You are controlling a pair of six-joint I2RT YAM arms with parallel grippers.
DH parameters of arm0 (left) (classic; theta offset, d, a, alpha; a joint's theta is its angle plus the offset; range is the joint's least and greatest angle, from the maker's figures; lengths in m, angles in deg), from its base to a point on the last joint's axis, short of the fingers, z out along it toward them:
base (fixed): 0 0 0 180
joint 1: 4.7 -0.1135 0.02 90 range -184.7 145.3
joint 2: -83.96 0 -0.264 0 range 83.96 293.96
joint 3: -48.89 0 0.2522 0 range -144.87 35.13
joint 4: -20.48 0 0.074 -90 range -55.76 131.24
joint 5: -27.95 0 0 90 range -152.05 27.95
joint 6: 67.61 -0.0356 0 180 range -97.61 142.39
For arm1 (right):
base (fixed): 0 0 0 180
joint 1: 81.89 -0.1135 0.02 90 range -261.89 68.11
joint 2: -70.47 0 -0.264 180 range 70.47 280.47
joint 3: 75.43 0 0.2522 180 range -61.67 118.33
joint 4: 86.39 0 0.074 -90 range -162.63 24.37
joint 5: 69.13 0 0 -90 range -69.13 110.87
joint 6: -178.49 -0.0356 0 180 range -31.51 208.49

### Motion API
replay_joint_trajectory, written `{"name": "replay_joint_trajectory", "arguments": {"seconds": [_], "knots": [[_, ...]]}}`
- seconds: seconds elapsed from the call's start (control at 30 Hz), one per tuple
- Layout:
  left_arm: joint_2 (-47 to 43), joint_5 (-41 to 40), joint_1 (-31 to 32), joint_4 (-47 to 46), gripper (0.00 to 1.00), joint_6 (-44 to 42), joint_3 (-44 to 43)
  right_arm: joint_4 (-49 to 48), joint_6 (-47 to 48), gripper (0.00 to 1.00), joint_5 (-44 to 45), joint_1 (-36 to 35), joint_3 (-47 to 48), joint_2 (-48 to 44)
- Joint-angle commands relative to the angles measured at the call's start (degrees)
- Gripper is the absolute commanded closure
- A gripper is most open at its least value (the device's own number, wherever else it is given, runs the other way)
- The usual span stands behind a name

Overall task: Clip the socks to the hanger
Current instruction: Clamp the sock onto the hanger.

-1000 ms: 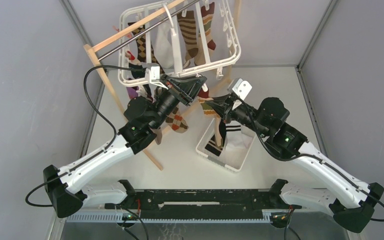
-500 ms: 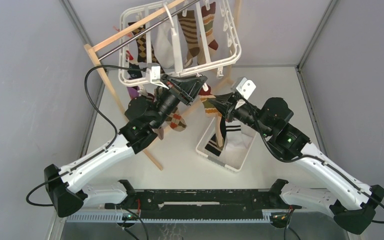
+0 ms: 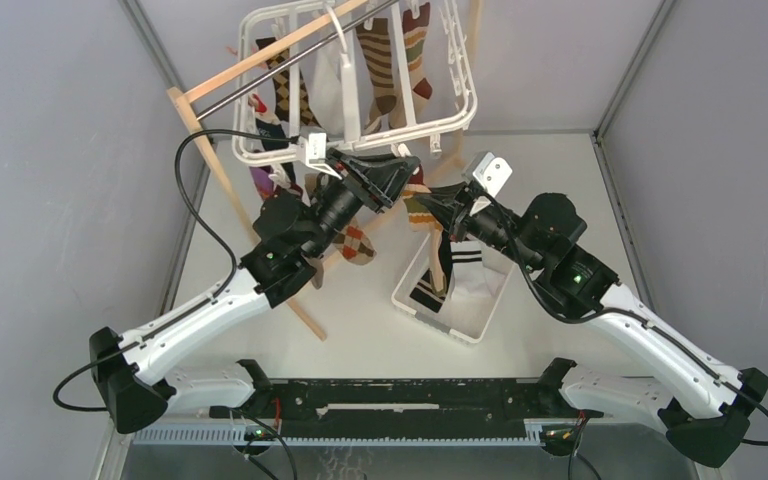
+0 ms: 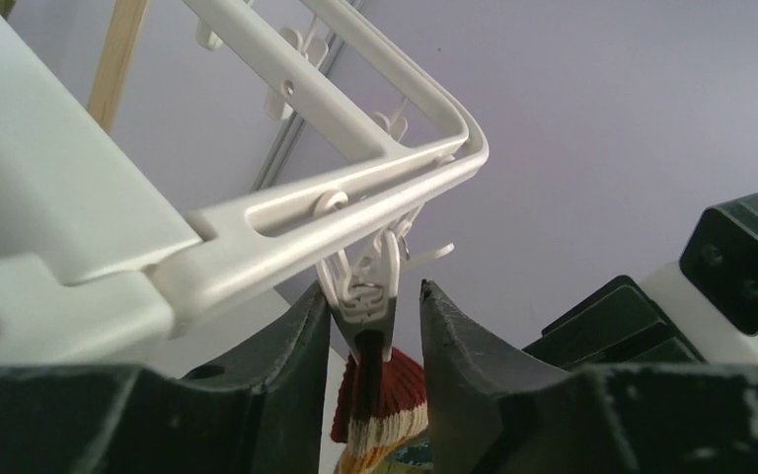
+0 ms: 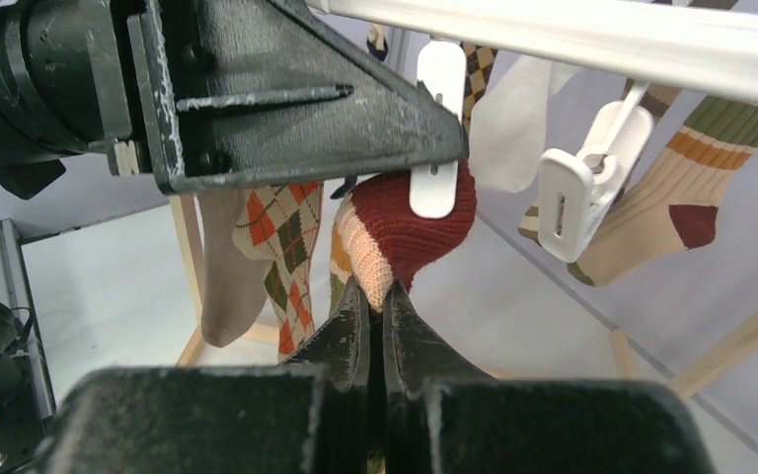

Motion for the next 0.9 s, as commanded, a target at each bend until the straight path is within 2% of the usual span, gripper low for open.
{"name": "replay_joint_trajectory", "arguments": {"seconds": [0.0, 0.23, 0.3, 0.33, 0.37, 0.4, 0.43, 0.63, 0.77, 0.87], "knots": [[0.6, 2.06, 0.1, 1.86, 0.57, 0.91, -1.55, -3.38, 0.84, 1.0, -0.65, 0.24, 2.87, -0.24], [0.15, 1.03, 0.1, 1.87, 0.53, 0.34, -1.21, -3.98, 0.95, 0.99, -0.12, 0.33, 2.89, 0.1], [-0.33, 0.39, 0.15, 1.86, 0.44, -0.15, -0.98, -3.84, 0.79, 0.71, 0.41, 0.55, 2.87, 0.48], [-0.56, -0.12, 0.11, 1.85, 0.38, -0.56, -0.72, -3.46, 0.73, 0.46, 0.7, 0.68, 2.87, 0.58], [-0.92, -0.72, 0.1, 2.0, 0.32, -1.06, -0.44, -2.97, 0.67, 0.34, 0.8, 0.85, 2.87, 0.69], [-1.32, -1.55, 0.1, 2.2, 0.28, -1.81, -0.01, -2.35, 0.64, 0.27, 1.02, 0.94, 2.87, 0.8], [-1.58, -2.87, 0.14, 2.39, 0.25, -2.96, 0.48, -1.25, 0.18, 0.24, 1.54, 1.08, 2.87, 0.81], [-3.97, -14.47, 0.11, 4.26, 0.21, -8.6, 4.11, -0.97, -2.25, 0.23, 7.52, 3.26, -2.04, -2.47], [-4.91, -15.89, 0.1, 4.58, 0.21, -9.77, 4.83, -5.8, -3.96, 0.3, 13.57, 5.09, -5.96, -4.48], [-5.23, -15.94, 0.1, 4.67, 0.21, -9.94, 4.79, -9.16, -3.15, 0.31, 16.68, 4.37, -7.37, -3.19]]}}
